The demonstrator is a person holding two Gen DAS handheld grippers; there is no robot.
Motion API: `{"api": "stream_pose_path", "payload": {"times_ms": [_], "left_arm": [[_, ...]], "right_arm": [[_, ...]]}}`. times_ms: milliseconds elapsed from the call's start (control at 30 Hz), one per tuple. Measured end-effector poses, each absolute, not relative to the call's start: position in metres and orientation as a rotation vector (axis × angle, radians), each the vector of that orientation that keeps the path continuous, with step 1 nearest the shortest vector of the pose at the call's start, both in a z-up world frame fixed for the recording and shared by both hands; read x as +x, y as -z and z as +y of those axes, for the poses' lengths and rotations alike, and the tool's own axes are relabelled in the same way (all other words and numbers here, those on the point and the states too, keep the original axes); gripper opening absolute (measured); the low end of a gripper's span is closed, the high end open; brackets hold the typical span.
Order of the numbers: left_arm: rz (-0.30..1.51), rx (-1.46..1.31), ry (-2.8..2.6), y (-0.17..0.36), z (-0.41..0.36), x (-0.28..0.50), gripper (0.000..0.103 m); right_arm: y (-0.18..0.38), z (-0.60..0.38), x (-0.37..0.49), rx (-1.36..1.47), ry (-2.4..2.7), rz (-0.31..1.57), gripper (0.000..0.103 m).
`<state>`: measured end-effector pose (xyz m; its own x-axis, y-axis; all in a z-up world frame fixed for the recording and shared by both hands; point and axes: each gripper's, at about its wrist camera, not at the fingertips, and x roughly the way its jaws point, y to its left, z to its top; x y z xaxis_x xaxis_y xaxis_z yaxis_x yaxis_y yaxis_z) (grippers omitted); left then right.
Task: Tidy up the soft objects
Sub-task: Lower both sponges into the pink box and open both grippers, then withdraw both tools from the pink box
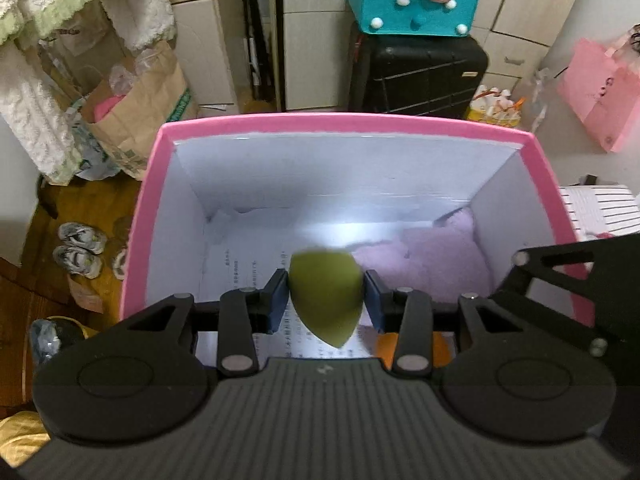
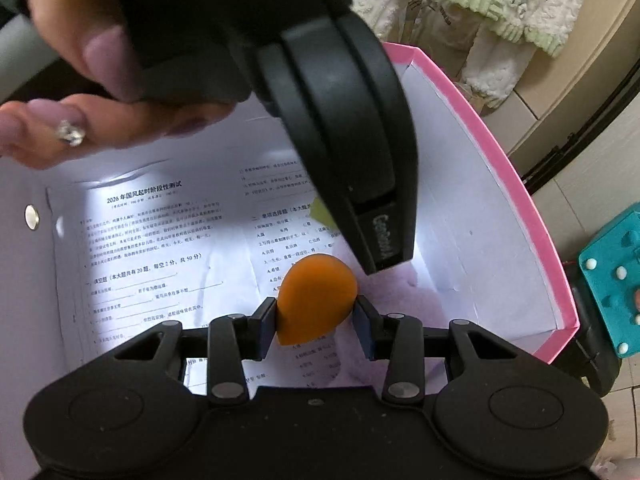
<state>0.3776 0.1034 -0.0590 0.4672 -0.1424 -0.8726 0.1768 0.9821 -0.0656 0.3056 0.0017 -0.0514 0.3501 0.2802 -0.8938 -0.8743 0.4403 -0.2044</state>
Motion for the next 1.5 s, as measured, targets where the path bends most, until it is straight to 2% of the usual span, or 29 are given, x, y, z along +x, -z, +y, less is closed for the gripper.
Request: {"api": "stream_pose_path", "payload": {"times_ms": [100, 300, 367, 500, 1033, 1500], "left_arm": [[1.053, 0.048, 0.19, 0.057, 0.102, 0.377, 0.04], [0.988, 0.008, 0.19, 0.042, 0.107, 0.369, 0.041], [0.958, -0.031, 0.196, 0.036, 0.112, 0.364, 0.045], [0.907, -0.086, 0.212, 0.021, 0.125, 0.349, 0.049], [0.842, 0.124, 0.242, -0.042, 0.116, 0.256, 0.064], [0.822, 0.257, 0.306, -0.087, 0.087, 0.164, 0.077]], "right_arm": [[0.052, 0.001, 0.303, -0.782, -0.844, 0.915, 0.046], [0.052, 0.004, 0.303, -0.779, -0.804, 0.889, 0.056], [0.049, 0.001, 0.301, -0.771, -0.774, 0.868, 0.062], [0.033, -0.013, 0.287, -0.709, -0.737, 0.82, 0.062], [-0.04, -0.078, 0.216, -0.36, -0.794, 0.804, 0.062], [-0.081, -0.13, 0.148, -0.285, -0.758, 0.763, 0.062]]}}
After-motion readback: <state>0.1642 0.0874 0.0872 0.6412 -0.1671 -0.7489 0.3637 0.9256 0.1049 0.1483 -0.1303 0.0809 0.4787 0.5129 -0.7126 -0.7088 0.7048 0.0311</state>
